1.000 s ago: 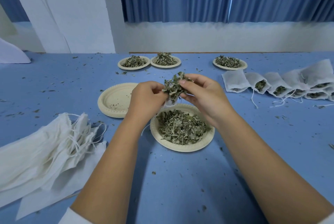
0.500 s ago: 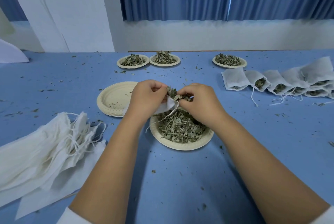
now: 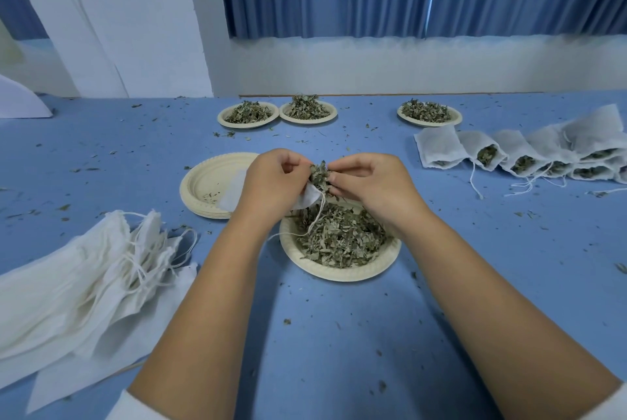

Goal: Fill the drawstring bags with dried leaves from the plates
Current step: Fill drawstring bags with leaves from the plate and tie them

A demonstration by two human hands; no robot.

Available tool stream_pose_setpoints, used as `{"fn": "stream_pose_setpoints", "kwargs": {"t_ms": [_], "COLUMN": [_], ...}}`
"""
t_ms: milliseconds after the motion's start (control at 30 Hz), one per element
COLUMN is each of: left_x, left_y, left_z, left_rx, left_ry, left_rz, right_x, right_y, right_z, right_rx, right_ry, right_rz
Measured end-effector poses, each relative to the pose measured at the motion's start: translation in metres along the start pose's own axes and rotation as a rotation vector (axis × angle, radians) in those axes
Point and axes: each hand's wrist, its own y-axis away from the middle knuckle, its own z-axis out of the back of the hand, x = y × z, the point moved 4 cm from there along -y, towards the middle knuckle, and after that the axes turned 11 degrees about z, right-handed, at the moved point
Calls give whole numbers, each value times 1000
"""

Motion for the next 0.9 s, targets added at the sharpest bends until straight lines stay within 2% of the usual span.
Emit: {"fn": "stream_pose_setpoints", "kwargs": {"t_ms": [167, 267, 367, 467, 600, 800, 900], "left_x": [1, 0, -2, -5, -9, -12, -10], "left_y": [-2, 0, 1, 2, 5, 10, 8], "left_z": [-1, -3, -1, -2, -1, -6, -5], "left_rx": [88, 133, 129, 107, 47, 75, 47], "left_ry": [95, 169, 163, 79, -29, -93, -120], "left_rz": [19, 32, 20, -38, -126, -187, -181], "right_x": [-5, -8, -8, -7, -11, -14, -12], "right_y": [-2, -3, -1, -2, -2, -2, -1], "right_z": [4, 4, -2, -4, 1, 4, 3], "right_rx": [-96, -46, 77, 64, -29, -104, -55], "right_ry": [-172, -111, -182, -246, -97, 248, 94], "right_rz": [-92, -183, -259, -242, -221, -152, -220]}}
